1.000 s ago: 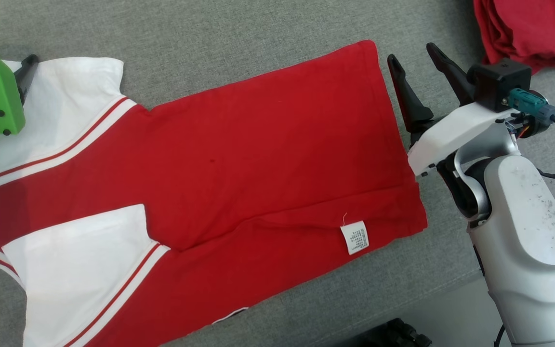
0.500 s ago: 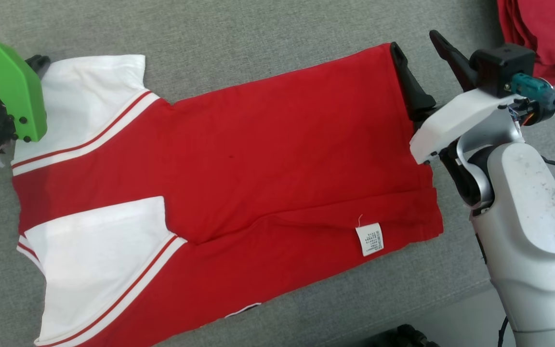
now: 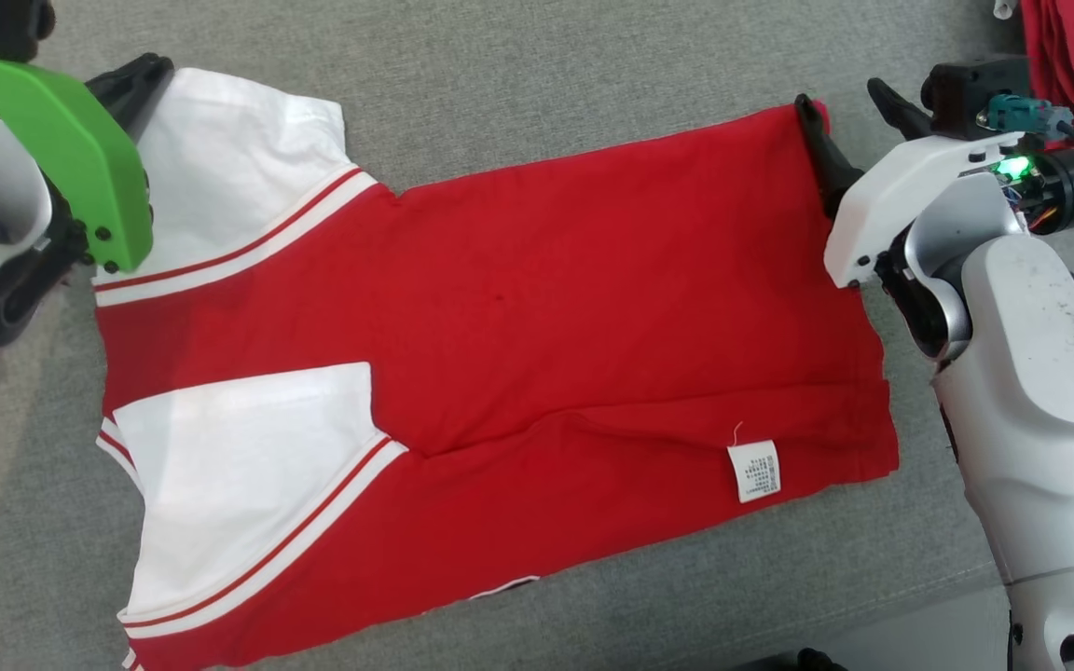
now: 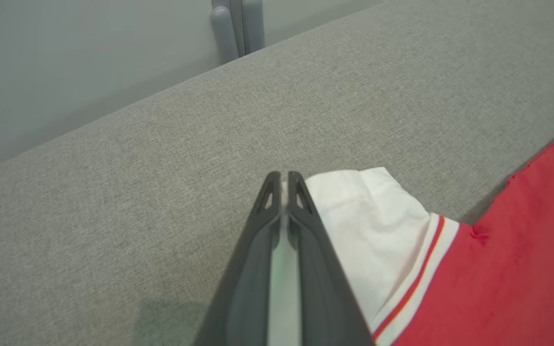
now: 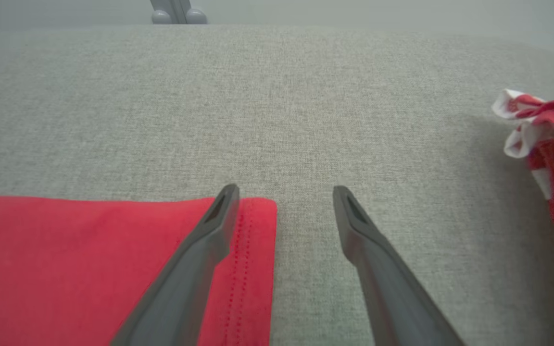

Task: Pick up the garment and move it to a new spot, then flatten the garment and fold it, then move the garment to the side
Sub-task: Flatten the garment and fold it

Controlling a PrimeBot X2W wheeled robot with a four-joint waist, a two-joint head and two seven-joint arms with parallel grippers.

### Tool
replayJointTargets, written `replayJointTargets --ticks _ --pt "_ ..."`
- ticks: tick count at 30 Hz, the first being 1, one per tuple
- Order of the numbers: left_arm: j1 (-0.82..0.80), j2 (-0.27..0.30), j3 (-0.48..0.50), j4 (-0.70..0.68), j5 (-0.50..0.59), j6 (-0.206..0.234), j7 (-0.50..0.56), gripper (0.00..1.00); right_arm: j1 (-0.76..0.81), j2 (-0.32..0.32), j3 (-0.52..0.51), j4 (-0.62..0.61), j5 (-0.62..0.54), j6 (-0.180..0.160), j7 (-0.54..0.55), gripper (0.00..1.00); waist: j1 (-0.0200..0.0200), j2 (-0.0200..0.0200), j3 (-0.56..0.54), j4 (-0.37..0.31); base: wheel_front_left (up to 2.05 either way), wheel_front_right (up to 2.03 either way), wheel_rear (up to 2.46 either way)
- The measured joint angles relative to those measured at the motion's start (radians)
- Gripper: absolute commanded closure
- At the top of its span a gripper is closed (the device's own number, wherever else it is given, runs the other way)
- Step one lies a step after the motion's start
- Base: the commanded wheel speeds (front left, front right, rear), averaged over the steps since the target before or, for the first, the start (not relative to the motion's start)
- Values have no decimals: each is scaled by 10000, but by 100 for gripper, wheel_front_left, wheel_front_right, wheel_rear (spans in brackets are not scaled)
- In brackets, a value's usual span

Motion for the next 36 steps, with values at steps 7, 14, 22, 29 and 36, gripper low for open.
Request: replayJointTargets --ticks 7,14,22,29,36 --pt "441 0 -46 -821 -75 -8 -362 100 -404 90 117 1156 10 0 184 0 0 0 -126 310 0 0 0" --pt "726 29 -58 -1239 -88 61 -523 100 -791 31 453 1939 -17 -2 577 89 0 0 -242 503 0 0 0" --pt "927 4 -50 -1465 -140 98 -838 100 -783 79 265 1971 -226 8 336 100 0 0 -446 556 0 0 0" --pt "1326 -109 -46 -1576 -290 88 -1544 100 -610 29 176 1676 -192 8 -589 100 0 0 -809 636 0 0 0" --pt "2853 -102 21 -2130 -650 146 -2558 100 547 -201 84 1116 88 8 -1597 100 0 0 -1356 857 0 0 0"
